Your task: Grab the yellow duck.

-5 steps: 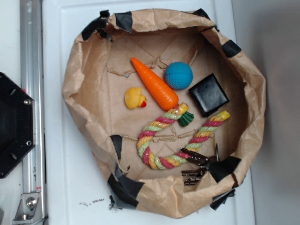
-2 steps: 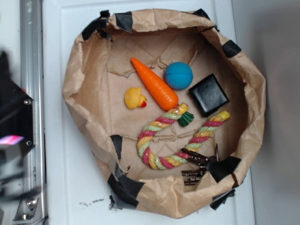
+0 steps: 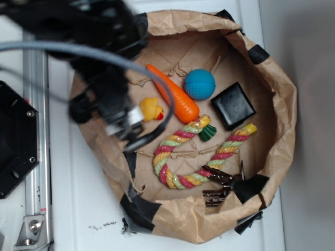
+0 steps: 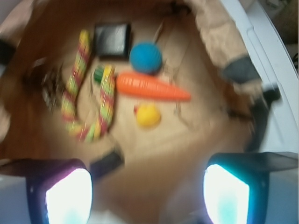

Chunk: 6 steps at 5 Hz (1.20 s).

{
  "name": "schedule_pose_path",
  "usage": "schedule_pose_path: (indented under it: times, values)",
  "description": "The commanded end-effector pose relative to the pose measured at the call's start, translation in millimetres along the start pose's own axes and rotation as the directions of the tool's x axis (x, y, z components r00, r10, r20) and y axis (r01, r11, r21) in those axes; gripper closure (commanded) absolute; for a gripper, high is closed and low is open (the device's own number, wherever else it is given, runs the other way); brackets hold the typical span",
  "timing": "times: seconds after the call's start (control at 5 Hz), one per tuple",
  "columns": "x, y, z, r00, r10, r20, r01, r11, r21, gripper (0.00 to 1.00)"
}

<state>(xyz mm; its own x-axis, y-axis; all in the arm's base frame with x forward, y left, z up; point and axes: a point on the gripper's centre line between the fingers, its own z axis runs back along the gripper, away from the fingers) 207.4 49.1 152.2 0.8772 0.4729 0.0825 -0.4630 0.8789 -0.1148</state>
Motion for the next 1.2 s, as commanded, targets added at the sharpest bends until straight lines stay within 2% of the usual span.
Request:
schedule_pose_path:
  times: [0.0, 0.2, 0.4, 0.6, 0.8, 1.0]
  values:
    - [27, 6, -54, 0.991, 0.135, -0.007, -0.135, 0.991, 0.013, 0.0]
    - [11, -9, -77, 0.994, 0.097, -0.055, -0.093, 0.993, 0.074, 0.0]
    - [6, 3, -91, 0.991, 0.115, -0.071, -0.107, 0.989, 0.104, 0.0]
    - [15, 14, -103, 0.989, 0.129, -0.07, -0.118, 0.983, 0.139, 0.0]
    - [19, 21, -102, 0.989, 0.134, -0.057, -0.125, 0.981, 0.146, 0.0]
    - [13, 22, -100, 0.991, 0.125, -0.046, -0.117, 0.982, 0.152, 0.0]
